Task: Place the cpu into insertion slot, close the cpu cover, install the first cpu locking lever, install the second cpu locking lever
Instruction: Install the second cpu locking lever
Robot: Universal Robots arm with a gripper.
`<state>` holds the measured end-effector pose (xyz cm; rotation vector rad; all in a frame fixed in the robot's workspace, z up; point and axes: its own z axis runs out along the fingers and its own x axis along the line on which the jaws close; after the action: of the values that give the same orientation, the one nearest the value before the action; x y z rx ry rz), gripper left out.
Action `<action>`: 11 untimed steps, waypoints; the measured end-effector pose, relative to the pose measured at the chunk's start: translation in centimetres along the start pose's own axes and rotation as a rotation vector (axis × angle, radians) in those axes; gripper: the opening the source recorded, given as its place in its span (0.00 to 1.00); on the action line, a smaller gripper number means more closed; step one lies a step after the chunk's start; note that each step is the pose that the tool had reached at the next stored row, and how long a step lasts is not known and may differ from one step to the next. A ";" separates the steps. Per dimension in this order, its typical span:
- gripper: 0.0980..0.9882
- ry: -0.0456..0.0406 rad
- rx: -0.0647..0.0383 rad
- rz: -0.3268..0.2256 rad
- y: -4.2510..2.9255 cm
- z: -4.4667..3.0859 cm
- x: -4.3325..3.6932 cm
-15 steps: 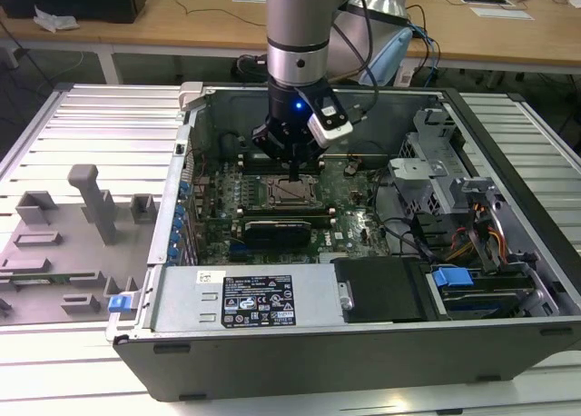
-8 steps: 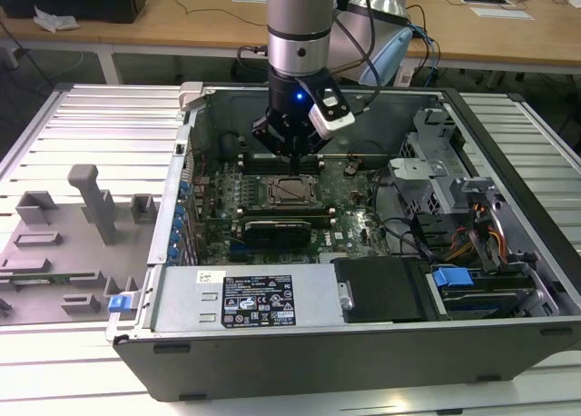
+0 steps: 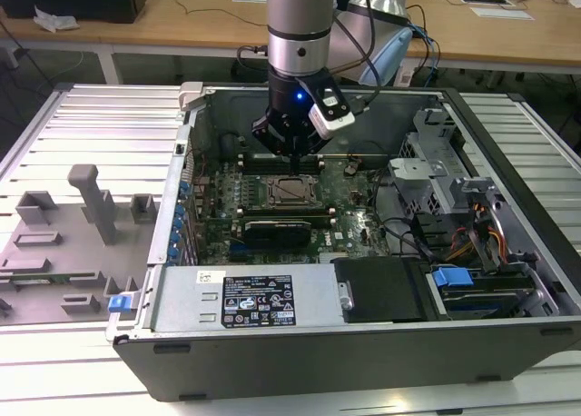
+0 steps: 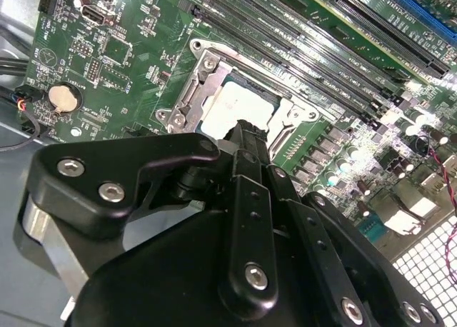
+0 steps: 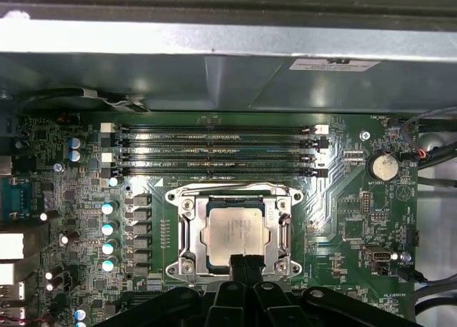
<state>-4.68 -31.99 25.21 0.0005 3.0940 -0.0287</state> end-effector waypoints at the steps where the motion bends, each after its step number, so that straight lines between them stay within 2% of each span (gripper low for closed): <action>1: 0.01 0.0000 0.000 0.000 0.00 0.00 0.00; 5: 0.01 0.0002 0.000 0.000 -0.09 -0.03 0.00; 11: 0.01 0.0000 0.000 0.000 -1.28 0.01 0.11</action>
<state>-4.79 -33.27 25.22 0.0005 3.0940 -0.0288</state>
